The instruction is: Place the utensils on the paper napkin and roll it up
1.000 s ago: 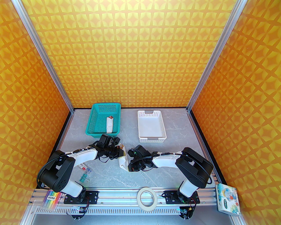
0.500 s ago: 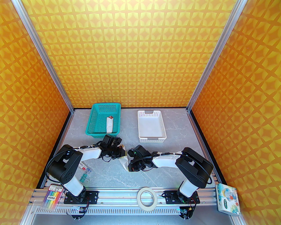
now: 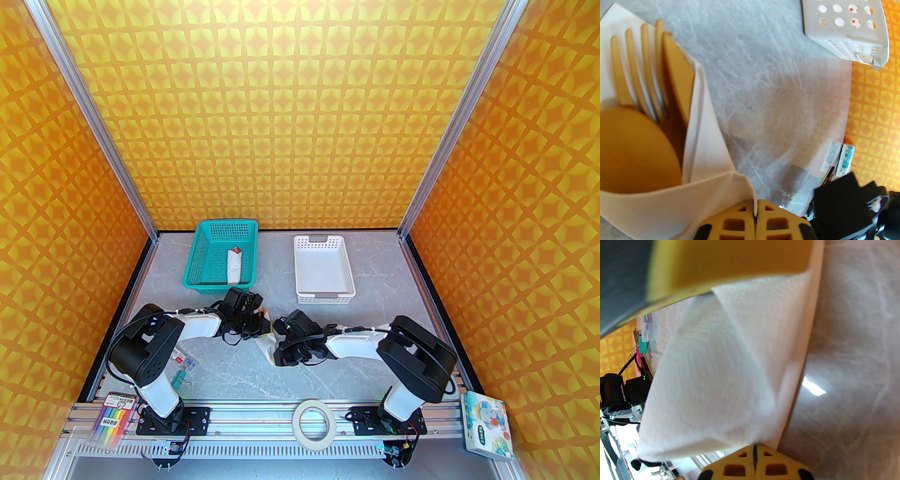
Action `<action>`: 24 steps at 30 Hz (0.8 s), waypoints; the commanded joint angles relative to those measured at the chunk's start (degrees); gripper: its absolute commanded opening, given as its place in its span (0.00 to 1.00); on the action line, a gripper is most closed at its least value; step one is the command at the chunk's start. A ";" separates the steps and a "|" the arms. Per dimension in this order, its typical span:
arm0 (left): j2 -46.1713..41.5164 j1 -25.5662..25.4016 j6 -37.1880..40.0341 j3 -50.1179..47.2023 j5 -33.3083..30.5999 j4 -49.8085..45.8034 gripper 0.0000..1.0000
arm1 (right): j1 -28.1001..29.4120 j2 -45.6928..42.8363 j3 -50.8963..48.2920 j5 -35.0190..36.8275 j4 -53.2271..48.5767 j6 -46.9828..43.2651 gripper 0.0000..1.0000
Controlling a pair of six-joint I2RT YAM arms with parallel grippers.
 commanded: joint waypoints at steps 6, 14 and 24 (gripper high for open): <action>0.96 -0.29 0.09 -0.15 -2.58 -0.29 0.00 | 0.42 -13.59 -1.01 6.36 -5.22 0.62 0.29; 0.96 -0.25 0.56 0.02 -2.61 -0.48 0.00 | 3.73 -11.89 2.33 10.81 -3.49 1.39 0.50; 0.87 -0.30 0.79 0.19 -2.76 -0.81 0.00 | 7.58 -2.46 9.98 14.03 -5.33 -0.59 0.57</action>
